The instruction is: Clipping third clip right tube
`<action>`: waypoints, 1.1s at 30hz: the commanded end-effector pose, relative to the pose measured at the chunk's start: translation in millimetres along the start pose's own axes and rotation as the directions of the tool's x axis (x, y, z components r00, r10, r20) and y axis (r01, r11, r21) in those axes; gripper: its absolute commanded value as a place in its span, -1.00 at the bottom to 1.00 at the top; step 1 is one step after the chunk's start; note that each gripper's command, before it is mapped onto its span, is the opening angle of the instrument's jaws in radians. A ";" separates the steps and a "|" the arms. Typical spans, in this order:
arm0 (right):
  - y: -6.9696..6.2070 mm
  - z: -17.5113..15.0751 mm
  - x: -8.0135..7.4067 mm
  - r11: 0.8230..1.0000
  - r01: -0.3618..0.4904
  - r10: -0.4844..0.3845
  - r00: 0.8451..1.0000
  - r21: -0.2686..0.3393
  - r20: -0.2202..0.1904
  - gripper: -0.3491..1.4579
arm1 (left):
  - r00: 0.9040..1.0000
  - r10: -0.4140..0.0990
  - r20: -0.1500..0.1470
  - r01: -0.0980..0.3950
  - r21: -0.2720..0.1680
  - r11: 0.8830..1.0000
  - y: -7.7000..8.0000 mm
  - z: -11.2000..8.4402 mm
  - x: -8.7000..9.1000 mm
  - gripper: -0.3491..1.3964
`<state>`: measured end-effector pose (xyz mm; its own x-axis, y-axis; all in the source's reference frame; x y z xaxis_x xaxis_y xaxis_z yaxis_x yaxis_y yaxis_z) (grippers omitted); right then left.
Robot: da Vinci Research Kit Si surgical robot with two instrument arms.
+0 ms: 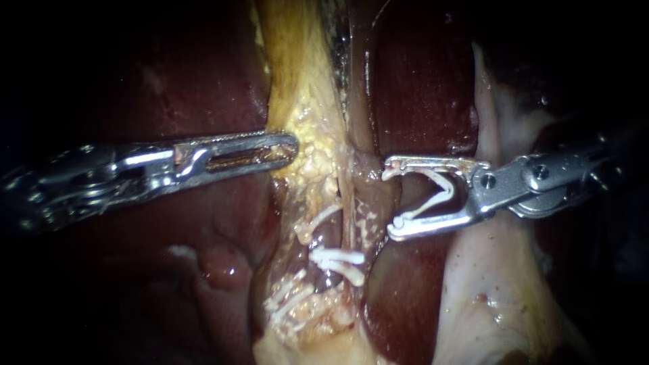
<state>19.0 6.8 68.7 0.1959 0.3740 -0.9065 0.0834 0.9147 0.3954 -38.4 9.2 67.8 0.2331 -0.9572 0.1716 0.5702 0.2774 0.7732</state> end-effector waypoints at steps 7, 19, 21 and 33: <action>-0.6 3.6 -4.4 0.969 -0.246 0.246 0.969 0.019 -0.001 0.05 | 1.000 -0.008 0.007 0.008 -0.011 1.000 -0.2 -4.9 -1.7 -1.00; 1.0 9.8 -11.0 0.907 -0.421 0.421 0.907 0.020 0.035 0.02 | 0.997 -0.028 0.072 0.028 -0.008 1.000 -2.3 -12.1 -3.4 -1.00; 1.4 10.6 -11.1 0.904 -0.427 0.426 0.904 0.025 0.036 0.02 | 0.997 -0.029 0.075 0.030 -0.007 1.000 -2.7 -12.3 -3.4 -1.00; -1.2 12.7 -8.2 0.822 -0.528 0.541 0.841 0.215 -0.006 -0.05 | 0.997 -0.029 0.075 0.030 -0.007 1.000 -2.4 -12.4 -3.4 -1.00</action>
<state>29.7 0.6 77.3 0.2033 0.8168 -0.5399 0.1848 0.5095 0.8404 -30.7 12.9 57.8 0.1561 -0.9684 0.1947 0.5846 0.2495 0.7720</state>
